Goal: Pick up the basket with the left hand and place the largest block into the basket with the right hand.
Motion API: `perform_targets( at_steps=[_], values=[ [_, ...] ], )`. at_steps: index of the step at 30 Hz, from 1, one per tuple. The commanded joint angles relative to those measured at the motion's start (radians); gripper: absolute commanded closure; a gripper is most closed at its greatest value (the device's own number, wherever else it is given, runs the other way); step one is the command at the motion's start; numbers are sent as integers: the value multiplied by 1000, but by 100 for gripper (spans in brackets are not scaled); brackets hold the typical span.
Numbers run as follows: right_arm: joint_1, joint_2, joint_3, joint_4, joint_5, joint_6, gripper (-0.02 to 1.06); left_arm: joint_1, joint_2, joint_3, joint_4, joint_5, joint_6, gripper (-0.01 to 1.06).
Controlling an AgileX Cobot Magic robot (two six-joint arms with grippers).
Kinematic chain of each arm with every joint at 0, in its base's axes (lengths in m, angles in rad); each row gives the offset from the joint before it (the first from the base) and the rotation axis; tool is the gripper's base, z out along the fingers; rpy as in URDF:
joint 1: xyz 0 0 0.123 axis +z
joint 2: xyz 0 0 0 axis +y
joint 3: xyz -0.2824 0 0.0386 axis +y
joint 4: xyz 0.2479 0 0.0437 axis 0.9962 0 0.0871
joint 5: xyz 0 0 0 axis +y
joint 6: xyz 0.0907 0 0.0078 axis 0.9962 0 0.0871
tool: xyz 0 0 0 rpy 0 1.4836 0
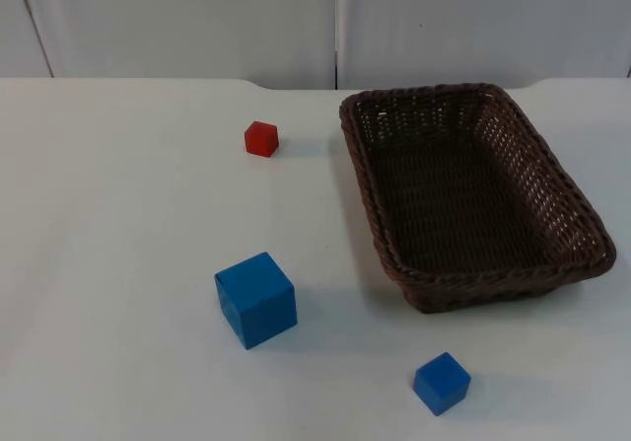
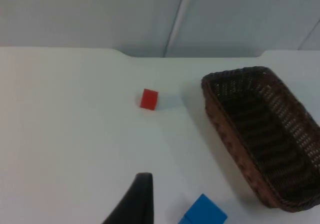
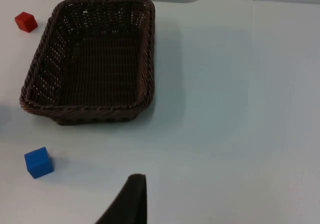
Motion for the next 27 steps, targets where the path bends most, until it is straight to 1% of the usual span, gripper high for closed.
perform_targets(
  at_steps=[1,8,13,20,23,27],
  values=[
    [-7,-3,3,0,-6,-1,-1,1,25,-12,-52,4,38,0],
    [-7,-3,3,0,-6,-1,-1,1,92,-12,-120,10,120,0],
    [-7,-3,3,0,-6,-1,-1,1,183,-12,-215,50,216,0],
    [-7,-3,3,0,-6,-1,-1,-6,275,-12,-260,59,267,0],
    [-7,-3,3,0,-6,-1,-1,-25,305,-12,-272,57,280,0],
    [-7,-3,3,0,-6,-1,-1,-99,371,-12,-284,13,294,0]
  ],
)
